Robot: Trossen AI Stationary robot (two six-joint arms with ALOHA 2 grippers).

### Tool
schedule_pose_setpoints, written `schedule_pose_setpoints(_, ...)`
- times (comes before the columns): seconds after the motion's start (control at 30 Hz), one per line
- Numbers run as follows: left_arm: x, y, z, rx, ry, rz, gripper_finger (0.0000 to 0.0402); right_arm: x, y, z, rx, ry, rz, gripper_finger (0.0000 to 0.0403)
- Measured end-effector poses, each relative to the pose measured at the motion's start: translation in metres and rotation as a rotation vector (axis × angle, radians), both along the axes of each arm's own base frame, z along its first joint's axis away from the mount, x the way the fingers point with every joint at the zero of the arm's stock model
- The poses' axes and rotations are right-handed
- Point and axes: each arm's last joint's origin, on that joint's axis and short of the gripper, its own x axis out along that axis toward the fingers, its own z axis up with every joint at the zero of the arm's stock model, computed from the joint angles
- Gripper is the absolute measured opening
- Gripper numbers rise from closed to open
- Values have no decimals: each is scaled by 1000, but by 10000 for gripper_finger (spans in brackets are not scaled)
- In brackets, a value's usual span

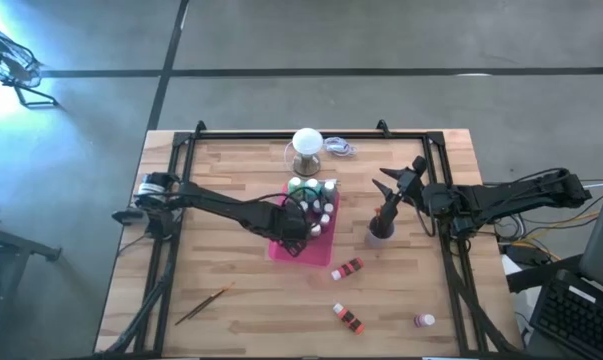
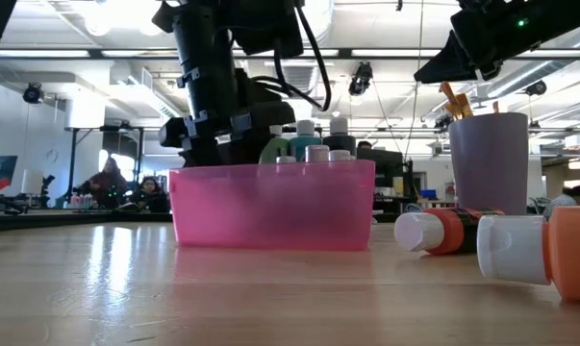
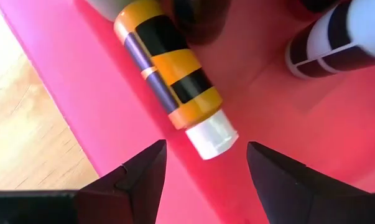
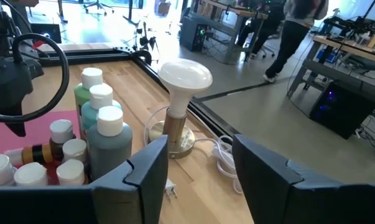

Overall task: Pick & Place Paint Supplies
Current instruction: Adjust the small yellow paint bottle in the red bin

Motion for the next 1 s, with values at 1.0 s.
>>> schedule_pose_setpoints(1.0, 11, -6, -24, -7, -12, 8, 229, 0, 0, 0, -1, 0, -2, 136)
